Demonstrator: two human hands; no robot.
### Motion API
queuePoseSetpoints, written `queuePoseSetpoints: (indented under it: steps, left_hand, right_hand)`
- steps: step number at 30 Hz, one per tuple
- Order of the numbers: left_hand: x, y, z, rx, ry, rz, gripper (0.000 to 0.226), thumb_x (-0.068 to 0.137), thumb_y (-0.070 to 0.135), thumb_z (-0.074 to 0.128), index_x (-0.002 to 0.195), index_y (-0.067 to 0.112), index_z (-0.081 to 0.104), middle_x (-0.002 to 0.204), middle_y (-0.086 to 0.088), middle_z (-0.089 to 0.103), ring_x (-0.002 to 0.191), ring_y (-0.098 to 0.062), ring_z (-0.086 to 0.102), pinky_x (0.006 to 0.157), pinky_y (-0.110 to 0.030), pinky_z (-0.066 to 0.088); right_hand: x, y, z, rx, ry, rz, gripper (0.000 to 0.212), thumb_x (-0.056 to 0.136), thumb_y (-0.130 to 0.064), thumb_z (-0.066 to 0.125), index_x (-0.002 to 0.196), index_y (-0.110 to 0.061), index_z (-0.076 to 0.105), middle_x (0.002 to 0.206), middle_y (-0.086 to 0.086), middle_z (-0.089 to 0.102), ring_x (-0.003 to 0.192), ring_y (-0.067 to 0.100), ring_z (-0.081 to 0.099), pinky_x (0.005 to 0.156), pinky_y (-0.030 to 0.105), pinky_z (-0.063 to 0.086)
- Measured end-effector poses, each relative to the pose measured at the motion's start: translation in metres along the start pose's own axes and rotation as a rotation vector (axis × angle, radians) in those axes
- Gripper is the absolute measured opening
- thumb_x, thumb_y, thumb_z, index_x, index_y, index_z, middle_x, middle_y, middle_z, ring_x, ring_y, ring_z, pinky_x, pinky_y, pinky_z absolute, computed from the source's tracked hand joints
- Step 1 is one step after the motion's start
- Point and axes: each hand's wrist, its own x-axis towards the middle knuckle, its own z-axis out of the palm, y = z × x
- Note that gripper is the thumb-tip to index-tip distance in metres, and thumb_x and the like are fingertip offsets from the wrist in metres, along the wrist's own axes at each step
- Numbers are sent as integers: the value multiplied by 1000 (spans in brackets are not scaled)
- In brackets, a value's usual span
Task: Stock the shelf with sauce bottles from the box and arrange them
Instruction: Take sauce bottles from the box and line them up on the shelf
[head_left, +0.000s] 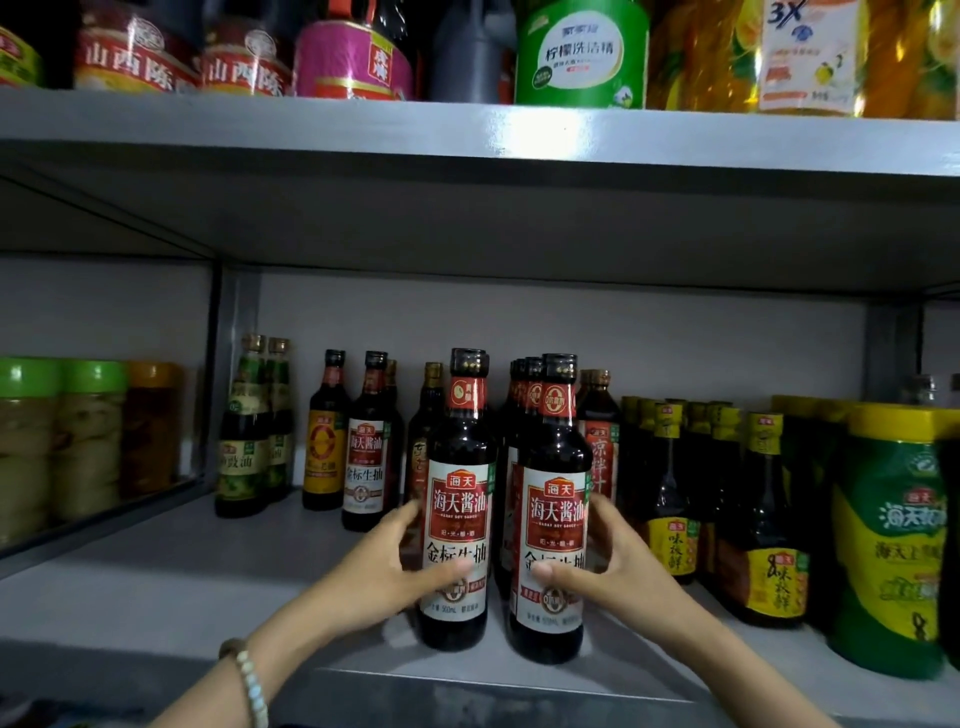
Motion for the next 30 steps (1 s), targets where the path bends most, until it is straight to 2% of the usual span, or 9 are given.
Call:
queuePoseSetpoints:
  steps: [3,7,9,12,17,21,24,28,30]
  left_hand:
    - [-2,-4,5,25,96,26,88,55,45,84,127,41,33,116,21,59,100,12,57,78,-10,46]
    - [0,-6,10,-11,97,54,74,63,30,84,119,41,37,113,19,59,94,17,57,69,-7,48]
    - [3,-8,13,-44,86,67,71,64,24,83,116,44,39,115,15,60,97,12,59,73,-11,50]
    - [6,-10,16,-74,97,84,83,61,26,86,124,46,35,118,11,61,102,4,61,83,-22,53]
    - [8,-12,18,-60,88,107,96,62,30,85,138,41,28,124,15,57,107,6,58,93,-27,50]
    - [10,-13,18,-12,109,119,100,63,33,84,143,38,25,139,11,38,117,0,51,98,-26,45]
    - [11,-13,18,11,108,126,100,66,35,83,145,37,21,143,10,31,124,-2,42,104,-31,41]
    - [11,-13,18,-70,26,118,97,72,25,79,146,34,17,137,17,44,114,18,45,90,-8,43]
    - [12,-13,18,-98,10,110,97,74,22,78,147,33,15,133,21,46,111,20,46,87,-7,44]
  right_hand:
    - [-3,1,-1,-1,-20,4,77,70,-13,82,132,-25,37,113,-19,61,93,-17,60,67,3,47]
    - [-1,5,1,-15,25,-14,72,71,-12,81,130,-21,41,112,-12,64,94,-12,62,68,4,48]
    - [0,7,3,-22,39,-22,70,71,-14,82,129,-19,43,111,-10,66,95,-11,63,70,5,48]
    - [2,10,5,-23,59,-30,73,70,-17,82,131,-19,43,112,-10,66,98,-9,63,71,6,48]
    - [5,10,7,-34,74,-36,72,70,-18,82,130,-23,42,111,-14,64,95,-14,61,70,4,47]
    - [6,11,8,-65,101,-31,74,70,-24,82,131,-27,40,113,-19,60,95,-19,57,68,2,47]
    - [7,13,9,-102,123,-37,82,67,-32,82,136,-26,39,123,-16,56,104,-15,52,69,2,46]
    - [8,13,9,-90,118,-37,80,68,-30,82,135,-27,39,119,-21,57,106,-13,52,77,6,46]
    - [9,13,10,-90,114,-36,78,69,-29,82,135,-28,38,117,-22,57,105,-13,52,79,5,45]
